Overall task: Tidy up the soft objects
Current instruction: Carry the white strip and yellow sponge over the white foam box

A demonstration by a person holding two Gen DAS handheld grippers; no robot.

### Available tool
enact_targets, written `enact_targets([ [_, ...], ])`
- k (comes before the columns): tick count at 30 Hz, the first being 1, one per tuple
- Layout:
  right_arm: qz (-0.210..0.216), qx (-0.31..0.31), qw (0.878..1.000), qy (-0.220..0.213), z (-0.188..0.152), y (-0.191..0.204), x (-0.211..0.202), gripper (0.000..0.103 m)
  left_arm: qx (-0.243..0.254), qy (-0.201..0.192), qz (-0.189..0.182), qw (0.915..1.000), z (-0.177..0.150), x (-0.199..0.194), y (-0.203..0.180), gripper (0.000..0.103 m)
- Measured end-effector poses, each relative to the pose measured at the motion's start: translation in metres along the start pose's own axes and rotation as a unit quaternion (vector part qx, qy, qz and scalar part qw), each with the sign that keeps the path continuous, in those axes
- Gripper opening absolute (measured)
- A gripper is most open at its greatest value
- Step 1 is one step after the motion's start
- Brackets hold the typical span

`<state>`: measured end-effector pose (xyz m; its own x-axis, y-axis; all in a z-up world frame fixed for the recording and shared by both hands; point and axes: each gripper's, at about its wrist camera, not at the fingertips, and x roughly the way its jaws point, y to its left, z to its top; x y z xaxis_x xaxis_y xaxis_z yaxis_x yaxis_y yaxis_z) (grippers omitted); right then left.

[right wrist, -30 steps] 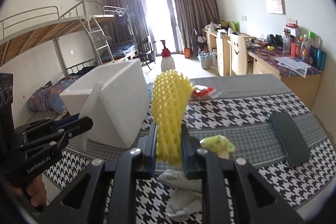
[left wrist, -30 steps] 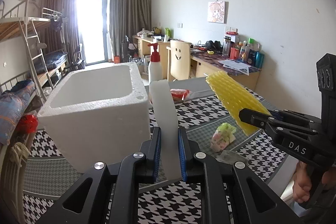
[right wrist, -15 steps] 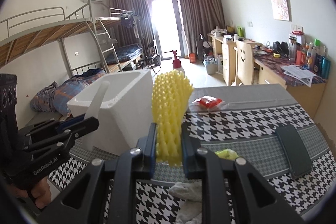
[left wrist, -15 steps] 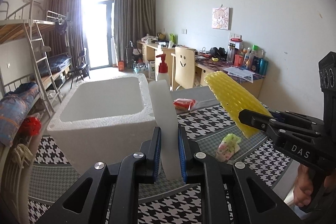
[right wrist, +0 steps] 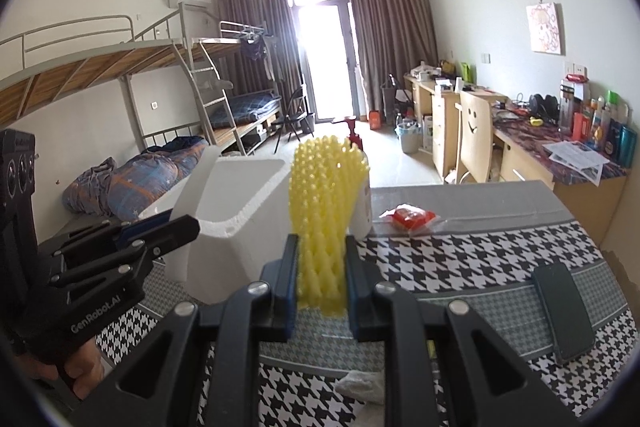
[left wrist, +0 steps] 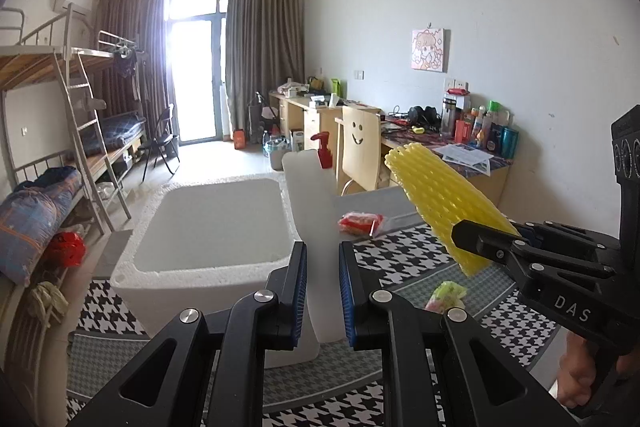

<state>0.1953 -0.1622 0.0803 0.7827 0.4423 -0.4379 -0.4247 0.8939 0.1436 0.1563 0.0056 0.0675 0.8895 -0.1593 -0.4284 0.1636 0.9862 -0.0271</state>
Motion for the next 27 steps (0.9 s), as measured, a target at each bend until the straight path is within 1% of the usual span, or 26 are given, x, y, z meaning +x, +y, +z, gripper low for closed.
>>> enact_targets([
  [6, 0.004, -0.004, 1.0, -0.009, 0.012, 0.006, 0.003, 0.023, -0.004, -0.01, 0.007, 0.9999, 0.009, 0.002, 0.008, 0.017],
  [16, 0.003, -0.007, 1.0, -0.006, 0.022, 0.01, 0.012, 0.023, -0.005, -0.016, 0.013, 0.9998, 0.022, 0.009, 0.014, 0.017],
  [22, 0.007, -0.006, 1.0, -0.011, 0.028, 0.013, 0.011, 0.023, -0.008, -0.023, 0.03, 0.9993, 0.03, 0.012, 0.021, 0.017],
  [27, 0.014, -0.009, 1.0, -0.006, 0.035, 0.019, 0.02, 0.023, -0.015, -0.024, 0.04, 0.9988, 0.037, 0.015, 0.032, 0.017],
])
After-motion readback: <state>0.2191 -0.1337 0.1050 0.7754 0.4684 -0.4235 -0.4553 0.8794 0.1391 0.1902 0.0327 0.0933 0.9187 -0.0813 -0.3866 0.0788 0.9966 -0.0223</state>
